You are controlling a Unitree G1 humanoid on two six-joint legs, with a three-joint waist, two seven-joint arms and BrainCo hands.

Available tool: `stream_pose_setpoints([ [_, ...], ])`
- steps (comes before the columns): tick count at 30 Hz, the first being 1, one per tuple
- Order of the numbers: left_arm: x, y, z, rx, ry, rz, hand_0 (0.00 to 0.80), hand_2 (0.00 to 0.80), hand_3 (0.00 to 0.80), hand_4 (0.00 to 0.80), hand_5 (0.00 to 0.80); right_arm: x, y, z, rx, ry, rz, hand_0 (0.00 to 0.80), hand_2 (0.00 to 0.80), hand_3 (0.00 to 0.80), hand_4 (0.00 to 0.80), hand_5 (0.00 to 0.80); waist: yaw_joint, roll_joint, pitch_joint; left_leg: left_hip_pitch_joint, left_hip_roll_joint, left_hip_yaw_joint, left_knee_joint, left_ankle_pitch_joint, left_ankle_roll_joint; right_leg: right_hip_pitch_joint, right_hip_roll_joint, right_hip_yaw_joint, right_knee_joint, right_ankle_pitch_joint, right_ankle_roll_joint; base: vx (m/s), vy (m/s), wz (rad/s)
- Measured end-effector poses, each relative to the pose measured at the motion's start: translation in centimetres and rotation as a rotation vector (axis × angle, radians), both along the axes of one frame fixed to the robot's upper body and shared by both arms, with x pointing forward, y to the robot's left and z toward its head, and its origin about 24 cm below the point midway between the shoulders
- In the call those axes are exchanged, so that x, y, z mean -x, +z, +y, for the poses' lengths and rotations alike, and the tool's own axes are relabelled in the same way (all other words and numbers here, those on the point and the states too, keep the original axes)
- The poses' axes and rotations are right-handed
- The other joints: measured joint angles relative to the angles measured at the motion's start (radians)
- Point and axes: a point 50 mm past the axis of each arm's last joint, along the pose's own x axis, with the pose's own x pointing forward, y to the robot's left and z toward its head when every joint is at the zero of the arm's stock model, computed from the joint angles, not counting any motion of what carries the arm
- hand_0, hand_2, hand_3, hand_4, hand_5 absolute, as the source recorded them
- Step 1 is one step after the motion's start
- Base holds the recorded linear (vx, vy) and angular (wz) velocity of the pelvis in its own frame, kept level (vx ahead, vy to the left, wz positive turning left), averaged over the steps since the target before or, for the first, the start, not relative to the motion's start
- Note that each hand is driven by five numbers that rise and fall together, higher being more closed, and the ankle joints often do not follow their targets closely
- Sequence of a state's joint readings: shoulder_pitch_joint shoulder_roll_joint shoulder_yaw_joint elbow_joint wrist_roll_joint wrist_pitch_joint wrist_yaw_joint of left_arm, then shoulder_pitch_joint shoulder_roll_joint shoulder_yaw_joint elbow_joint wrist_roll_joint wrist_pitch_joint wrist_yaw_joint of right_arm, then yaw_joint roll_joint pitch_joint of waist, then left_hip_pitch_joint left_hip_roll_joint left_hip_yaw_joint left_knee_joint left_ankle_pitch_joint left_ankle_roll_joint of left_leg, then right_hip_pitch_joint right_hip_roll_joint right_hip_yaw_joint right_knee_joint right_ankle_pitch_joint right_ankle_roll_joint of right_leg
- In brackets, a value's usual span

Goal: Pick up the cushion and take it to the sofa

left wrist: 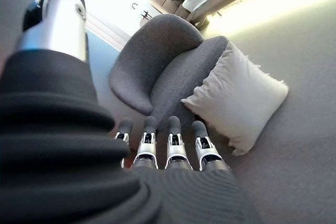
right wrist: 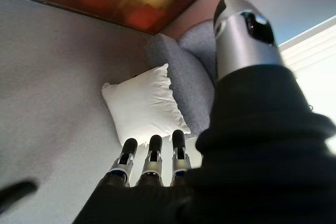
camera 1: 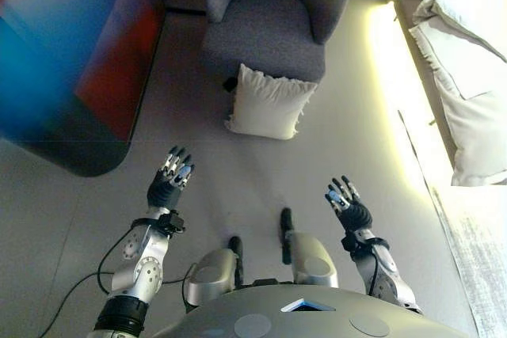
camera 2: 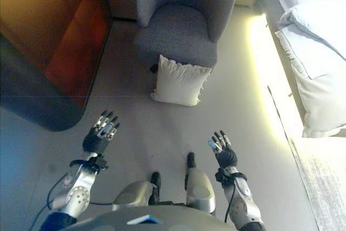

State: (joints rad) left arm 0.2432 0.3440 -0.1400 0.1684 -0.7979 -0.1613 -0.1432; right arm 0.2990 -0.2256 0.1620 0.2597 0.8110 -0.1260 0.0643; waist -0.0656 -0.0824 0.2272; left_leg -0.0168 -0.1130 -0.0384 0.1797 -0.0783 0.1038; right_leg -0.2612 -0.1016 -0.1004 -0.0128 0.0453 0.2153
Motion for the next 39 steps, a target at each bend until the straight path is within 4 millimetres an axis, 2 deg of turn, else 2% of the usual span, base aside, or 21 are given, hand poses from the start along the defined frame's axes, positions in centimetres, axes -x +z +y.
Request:
stream_pose_setpoints([
  [1,0.3,-0.3,-0.1,0.007,0.001,0.011,0.0,0.0,0.0,0.0,0.0,0.1,-0.1,0.0,0.0,-0.004,0.005,0.0,0.0,0.0,0.0,0.0,0.001,-0.009,0.002,0.023,-0.011,0.0,0.0,-0.014,-0.001,-0.013,-0.007,-0.036,0.016,0.0,0.0,0.314,-0.005,0.12],
  [5,1.1,-0.9,-0.7,0.018,-0.013,0.044,0.0,0.0,0.0,0.0,0.0,0.5,-0.3,-0.8,0.004,-0.036,0.015,0.0,0.0,0.0,0.0,0.0,0.001,-0.026,-0.006,0.101,-0.026,-0.003,-0.019,-0.074,-0.034,-0.019,-0.029,-0.056,0.132,-0.003,-0.007,0.547,-0.076,0.18],
  [6,1.2,-1.0,-0.8,0.02,-0.012,0.048,0.0,0.0,0.0,0.0,0.0,0.4,-0.4,-1.0,0.008,-0.042,0.019,0.0,0.0,0.0,0.0,0.0,0.003,-0.028,-0.014,0.123,-0.015,-0.003,-0.026,-0.09,-0.05,-0.022,-0.03,-0.081,0.156,0.02,-0.04,0.594,-0.101,0.01],
  [7,1.6,-1.1,-0.9,0.025,-0.007,0.061,0.0,0.0,0.0,0.0,0.0,0.5,-0.4,-1.1,0.01,-0.044,0.025,0.0,0.0,0.0,0.0,0.0,-0.001,-0.008,-0.018,0.155,0.019,0.008,-0.039,-0.112,-0.079,-0.016,-0.026,-0.146,0.194,0.021,-0.046,0.514,-0.119,-0.21],
  [9,2.2,-1.1,-1.0,0.035,-0.005,0.073,0.0,0.0,0.0,0.0,0.0,0.4,-0.3,-1.0,0.008,-0.032,0.018,0.0,0.0,0.0,0.0,0.0,-0.003,0.021,-0.034,0.182,0.071,0.058,0.004,-0.164,-0.119,-0.001,0.001,-0.209,0.23,0.014,-0.062,0.471,-0.171,-0.37],
  [10,2.1,-0.8,-1.2,0.044,-0.012,0.066,0.0,0.0,0.0,0.0,0.0,0.3,0.0,-1.0,0.015,-0.012,0.009,0.0,0.0,0.0,0.0,0.0,-0.01,0.041,-0.044,0.182,0.114,0.095,0.078,-0.208,-0.146,0.007,0.035,-0.225,0.264,-0.022,-0.12,0.422,-0.185,-0.27],
  [12,2.0,-0.7,-1.3,0.066,-0.006,0.063,0.0,0.0,0.0,0.0,0.0,0.3,0.2,-0.9,0.014,0.001,0.006,0.0,0.0,0.0,0.0,0.0,-0.032,0.041,-0.059,0.148,0.15,0.124,0.248,-0.225,-0.176,0.047,0.068,-0.24,0.249,-0.056,-0.178,0.398,-0.208,-0.2],
  [13,1.9,-0.7,-1.5,0.091,-0.003,0.061,0.0,0.0,0.0,0.0,0.0,0.2,0.2,-1.1,0.024,0.007,0.008,0.0,0.0,0.0,0.0,0.0,-0.026,0.052,-0.073,0.113,0.163,0.133,0.336,-0.189,-0.182,0.07,0.088,-0.263,0.223,-0.088,-0.164,0.412,-0.209,-0.47],
  [14,2.0,-0.7,-2.0,0.117,0.004,0.058,0.0,0.0,0.0,0.0,0.0,-0.1,0.3,-1.5,0.038,0.013,0.0,0.0,0.0,0.0,0.0,0.0,-0.017,0.07,-0.087,0.04,0.206,0.129,0.462,-0.136,-0.2,0.068,0.094,-0.286,0.285,-0.154,-0.178,0.327,-0.144,-0.7],
  [15,1.6,0.1,-2.1,0.12,-0.009,0.024,0.0,0.0,0.0,0.0,0.0,0.2,0.3,-2.0,0.051,0.02,0.001,0.0,0.0,0.0,0.0,0.0,-0.006,0.039,-0.101,-0.05,0.176,0.123,0.626,-0.043,-0.256,0.051,0.036,-0.226,0.455,-0.21,-0.223,0.247,-0.081,-0.68],
  [16,1.6,0.0,-2.2,0.125,-0.005,0.026,0.0,0.0,0.0,0.0,0.0,0.6,0.1,-2.1,0.052,0.019,0.016,0.0,0.0,0.0,0.0,0.0,-0.003,0.012,-0.116,-0.068,0.166,0.133,0.688,0.003,-0.264,0.067,0.022,-0.209,0.432,-0.232,-0.33,0.239,-0.049,-0.67],
  [18,2.1,-0.7,-2.7,0.153,0.015,0.059,0.0,0.0,0.0,0.0,0.0,0.8,-0.4,-2.7,0.076,0.03,0.045,0.0,0.0,0.0,0.0,0.0,0.004,0.019,-0.121,-0.134,0.172,0.138,0.771,0.005,-0.243,0.131,0.051,-0.179,0.361,-0.221,-0.343,0.233,0.008,-0.49],
  [20,2.0,-0.6,-2.8,0.166,0.025,0.044,0.0,0.0,0.0,0.0,0.0,0.7,-0.3,-2.6,0.07,0.049,0.034,0.0,0.0,0.0,0.0,0.0,0.009,0.006,-0.111,-0.193,0.155,0.162,0.701,0.003,-0.221,0.174,0.068,-0.128,0.299,-0.197,-0.347,0.235,0.075,-0.63],
  [21,2.2,-0.6,-2.6,0.176,0.043,0.043,0.0,0.0,0.0,0.0,0.0,0.4,-0.3,-2.4,0.07,0.066,0.03,0.0,0.0,0.0,0.0,0.0,0.029,0.005,-0.108,-0.185,0.156,0.168,0.559,-0.013,-0.195,0.199,0.085,-0.094,0.266,-0.181,-0.354,0.242,0.103,-0.91],
  [23,2.1,-0.5,-2.1,0.173,0.059,0.034,0.0,0.0,0.0,0.0,0.0,0.3,-0.3,-1.8,0.062,0.083,0.027,0.0,0.0,0.0,0.0,0.0,0.026,0.02,-0.098,-0.187,0.195,0.175,0.337,-0.005,-0.177,0.254,0.13,-0.086,0.197,-0.172,-0.362,0.233,0.117,-0.57],
  [25,1.9,-0.3,-2.0,0.174,0.055,0.015,0.0,0.0,0.0,0.0,0.0,0.9,-0.5,-1.9,0.058,0.077,0.043,0.0,0.0,0.0,0.0,0.0,0.026,0.022,-0.096,-0.179,0.207,0.183,0.17,0.013,-0.164,0.274,0.149,-0.087,0.169,-0.17,-0.365,0.234,0.126,-0.15],
  [28,2.1,-0.5,-1.5,0.177,0.057,0.009,0.0,0.0,0.0,0.0,0.0,1.7,-0.9,-1.8,0.049,0.063,0.064,0.0,0.0,0.0,0.0,0.0,0.028,0.024,-0.091,-0.147,0.232,0.168,-0.041,0.065,-0.171,0.315,0.164,-0.086,0.136,-0.163,-0.372,0.236,0.119,-0.06],
  [31,2.0,-0.5,-1.7,0.184,0.046,0.0,0.0,0.0,0.0,0.0,0.0,1.7,-0.9,-1.8,0.045,0.057,0.063,0.0,0.0,0.0,0.0,0.0,0.027,0.03,-0.087,-0.12,0.27,0.154,-0.092,0.082,-0.168,0.342,0.161,-0.074,0.121,-0.173,-0.355,0.211,0.119,-0.07],
  [35,1.5,-0.2,-1.9,0.189,0.033,-0.024,0.0,0.0,0.0,0.0,0.0,1.6,-0.7,-2.1,0.042,0.055,0.047,0.0,0.0,0.0,0.0,0.0,0.024,0.064,-0.079,-0.086,0.325,0.148,-0.11,0.081,-0.169,0.379,0.146,-0.07,0.127,-0.201,-0.303,0.238,0.135,0.02],
  [37,1.4,-0.1,-2.1,0.194,0.037,-0.035,0.0,0.0,0.0,0.0,0.0,1.6,-0.6,-2.4,0.051,0.057,0.046,0.0,0.0,0.0,0.0,0.0,0.025,0.1,-0.075,-0.067,0.326,0.148,-0.136,0.107,-0.178,0.387,0.139,-0.068,0.153,-0.224,-0.263,0.275,0.169,0.04],
  [39,1.5,-0.1,-2.0,0.2,0.05,-0.041,0.0,0.0,0.0,0.0,0.0,1.7,-0.6,-2.3,0.047,0.063,0.048,0.0,0.0,0.0,0.0,0.0,0.029,0.096,-0.076,-0.058,0.295,0.15,-0.14,0.173,-0.205,0.384,0.103,-0.037,0.18,-0.253,-0.22,0.284,0.192,0.01],
])
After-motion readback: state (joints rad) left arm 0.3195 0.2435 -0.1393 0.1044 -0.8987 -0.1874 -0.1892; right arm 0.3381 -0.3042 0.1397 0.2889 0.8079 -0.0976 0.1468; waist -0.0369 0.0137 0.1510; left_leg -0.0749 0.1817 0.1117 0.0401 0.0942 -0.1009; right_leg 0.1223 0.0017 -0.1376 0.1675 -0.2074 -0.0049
